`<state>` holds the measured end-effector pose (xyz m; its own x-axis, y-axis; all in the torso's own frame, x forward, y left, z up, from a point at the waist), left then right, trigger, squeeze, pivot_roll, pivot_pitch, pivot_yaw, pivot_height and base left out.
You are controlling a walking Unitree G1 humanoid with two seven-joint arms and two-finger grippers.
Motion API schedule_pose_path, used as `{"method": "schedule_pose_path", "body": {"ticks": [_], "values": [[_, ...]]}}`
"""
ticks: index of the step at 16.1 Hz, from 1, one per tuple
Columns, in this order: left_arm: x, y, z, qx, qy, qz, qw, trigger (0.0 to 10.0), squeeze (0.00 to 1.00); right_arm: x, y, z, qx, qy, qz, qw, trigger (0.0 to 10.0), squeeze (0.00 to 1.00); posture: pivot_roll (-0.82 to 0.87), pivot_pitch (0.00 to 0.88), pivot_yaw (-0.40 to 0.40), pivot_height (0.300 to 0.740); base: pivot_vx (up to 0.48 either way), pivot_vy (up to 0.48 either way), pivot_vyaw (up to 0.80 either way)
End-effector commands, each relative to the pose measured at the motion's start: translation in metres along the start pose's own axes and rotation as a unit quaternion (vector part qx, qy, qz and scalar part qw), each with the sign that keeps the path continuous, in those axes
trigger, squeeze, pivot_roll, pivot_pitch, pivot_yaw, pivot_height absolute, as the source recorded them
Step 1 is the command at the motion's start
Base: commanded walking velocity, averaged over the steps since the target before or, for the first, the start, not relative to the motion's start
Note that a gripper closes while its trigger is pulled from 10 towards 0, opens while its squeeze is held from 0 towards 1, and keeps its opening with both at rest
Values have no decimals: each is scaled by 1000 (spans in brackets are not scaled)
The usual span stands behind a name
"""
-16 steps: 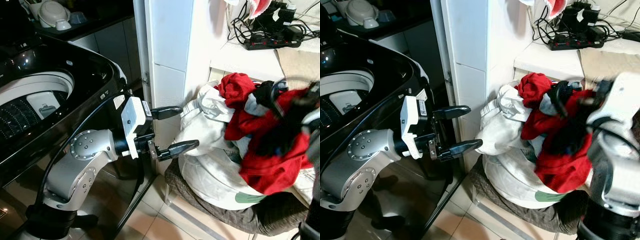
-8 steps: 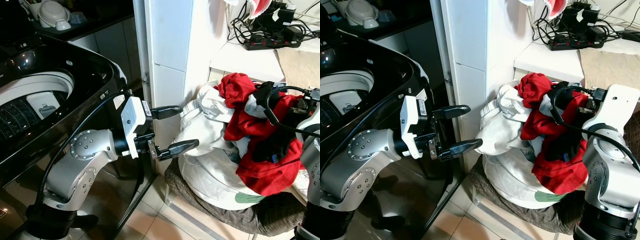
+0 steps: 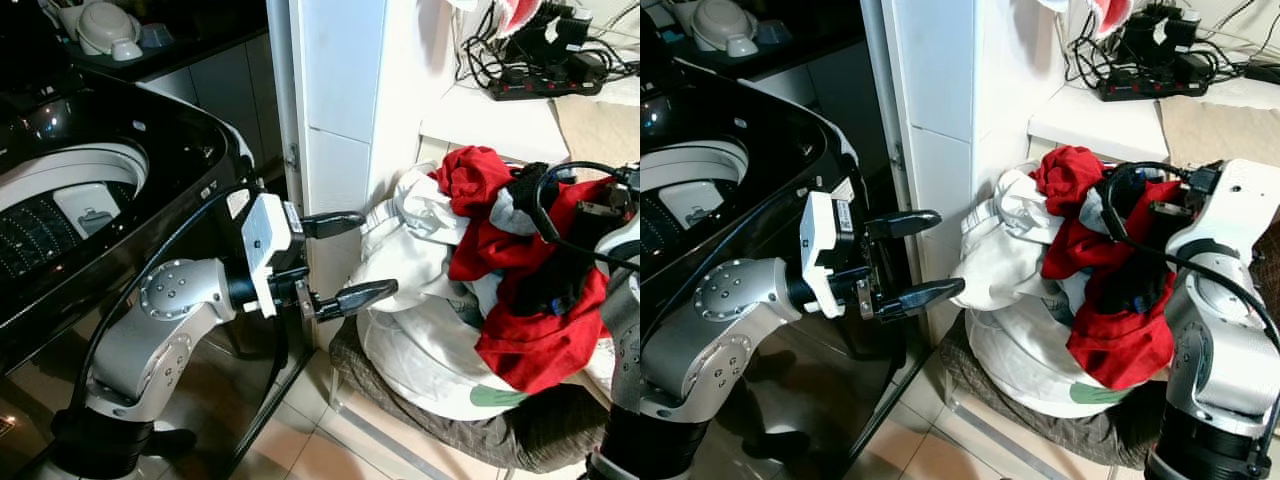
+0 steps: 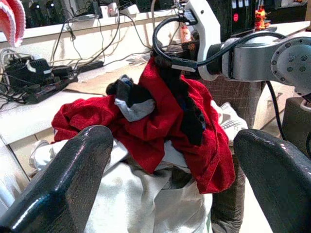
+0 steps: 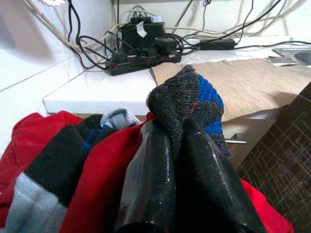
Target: Clothes washing
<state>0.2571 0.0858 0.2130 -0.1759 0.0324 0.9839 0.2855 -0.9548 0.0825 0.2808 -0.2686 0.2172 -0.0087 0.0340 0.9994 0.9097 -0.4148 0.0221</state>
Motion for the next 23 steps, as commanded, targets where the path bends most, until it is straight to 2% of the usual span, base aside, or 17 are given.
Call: {"method": "schedule_pose_path", "body": {"ticks": [1, 10, 13, 14, 15, 17, 18, 19, 20, 21, 23], "values": [[2, -1, 3, 5, 11, 3, 1000, 10000, 0, -1, -1, 0, 0, -1, -2, 1000, 10000, 1000, -97, 0, 26, 740, 0, 0, 0], [2, 0, 3, 3, 6, 2, 1000, 10000, 0, 1, -3, 2, 11, -4, -16, 1000, 10000, 1000, -99, 0, 27, 740, 0, 0, 0], [0, 0, 2, 1, 5, 4, 1000, 10000, 0, -6, -1, 2, 7, -7, 0, 1000, 10000, 1000, -98, 0, 27, 740, 0, 0, 0], [0, 0, 2, 1, 5, 4, 1000, 10000, 0, -7, -1, 3, 11, -6, -1, 1000, 1333, 106, -97, 0, 27, 740, 0, 0, 0], [0, 0, 2, 0, 5, 5, 1000, 10000, 0, -8, 0, 5, 18, 0, 1, 1000, 0, 0, -98, 0, 27, 740, 0, 0, 0], [-1, 1, 1, -3, 5, 7, 1000, 10000, 0, -15, 0, 6, 21, -2, 17, 1000, 0, 0, -98, 0, 27, 740, 0, 0, 0], [-2, 2, -2, -10, 4, 10, 1000, 10000, 0, -22, 0, 2, -3, -3, 30, 1000, 10000, 0, -96, 0, 28, 740, 0, 0, 0], [-2, 2, -2, -10, 4, 10, 1000, 10000, 0, -22, 0, 2, -3, -3, 30, 1000, 10000, 0, -96, 0, 28, 740, 0, 0, 0], [-2, 3, -3, -13, 4, 10, 1000, 10000, 0, -21, 0, -3, -28, 1, 28, 999, 10000, 0, -99, 0, 33, 740, 0, 0, 0], [-3, 5, -4, -18, 2, 9, 1000, 10000, 0, -19, 0, -7, -47, 11, 24, 999, 10000, 1000, -99, 0, 33, 740, 0, 0, 0], [-2, 5, -4, -21, 2, 9, 1000, 10000, 0, -18, -1, -7, -51, 23, 21, 998, 10000, 1000, -101, 0, 35, 740, 0, 0, 0]]}}
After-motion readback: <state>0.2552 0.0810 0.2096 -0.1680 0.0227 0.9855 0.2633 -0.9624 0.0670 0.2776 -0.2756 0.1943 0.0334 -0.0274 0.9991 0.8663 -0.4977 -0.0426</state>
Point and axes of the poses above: a point about 5 cm out from each wrist's last joint towards the gripper, its own y axis pointing out of the wrist towards the gripper, its own x axis along the axis of the wrist's last joint, z = x × y, the point moved 1 cm from there along y, pointing out of the wrist towards the gripper, and after that the axes turned 1 degree about -y, right-handed, at the moved point
